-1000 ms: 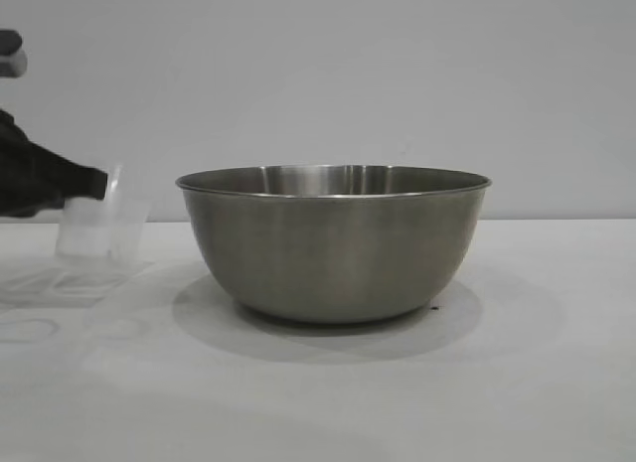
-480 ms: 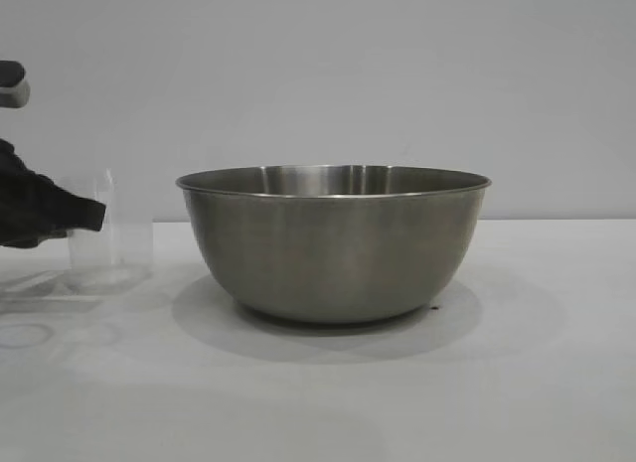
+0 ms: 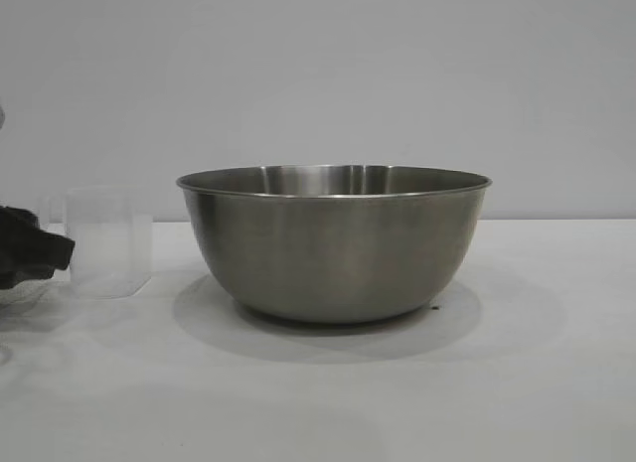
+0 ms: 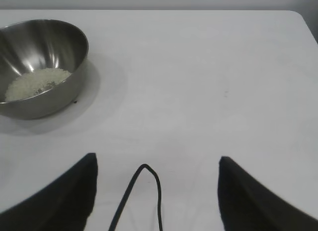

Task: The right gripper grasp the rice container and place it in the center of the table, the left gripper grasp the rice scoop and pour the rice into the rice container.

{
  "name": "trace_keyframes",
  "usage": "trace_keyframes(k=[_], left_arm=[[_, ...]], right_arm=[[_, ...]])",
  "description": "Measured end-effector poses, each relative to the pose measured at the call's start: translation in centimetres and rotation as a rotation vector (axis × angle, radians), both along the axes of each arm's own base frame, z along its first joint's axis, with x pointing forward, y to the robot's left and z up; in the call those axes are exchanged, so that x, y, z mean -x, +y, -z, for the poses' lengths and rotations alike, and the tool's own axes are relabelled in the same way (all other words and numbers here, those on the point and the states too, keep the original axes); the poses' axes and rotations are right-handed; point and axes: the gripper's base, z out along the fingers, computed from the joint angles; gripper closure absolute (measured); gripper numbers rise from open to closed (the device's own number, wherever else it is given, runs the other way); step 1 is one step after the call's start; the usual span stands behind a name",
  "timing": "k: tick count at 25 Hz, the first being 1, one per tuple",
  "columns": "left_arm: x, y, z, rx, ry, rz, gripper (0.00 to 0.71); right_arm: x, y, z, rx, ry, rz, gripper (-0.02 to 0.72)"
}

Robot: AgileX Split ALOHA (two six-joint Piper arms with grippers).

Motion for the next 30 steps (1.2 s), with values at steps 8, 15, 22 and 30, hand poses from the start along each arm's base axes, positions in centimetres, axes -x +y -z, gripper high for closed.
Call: trace_keyframes(k=[8, 15, 22, 30], left_arm=[[1.2, -0.2, -3.8, 0.046, -0.066, 0.049, 0.427], [1.9, -0.2, -6.4, 0.047, -0.006, 0.066, 0.427], [2.0, -0.3, -9.7, 0.076, 0.091, 0.050, 0.427], [1.0, -0.7, -16.6, 0.027, 0.169, 0.084, 0.427]], right_arm=[[0.0, 0.0, 0.0, 0.000, 0.000, -0.002, 0.265], [0.0, 0.0, 0.0, 0.000, 0.000, -0.003, 0.265], [0.0, 0.0, 0.0, 0.000, 0.000, -0.003, 0.265], [0.0, 0.0, 0.0, 0.000, 0.000, -0.003, 0.265]])
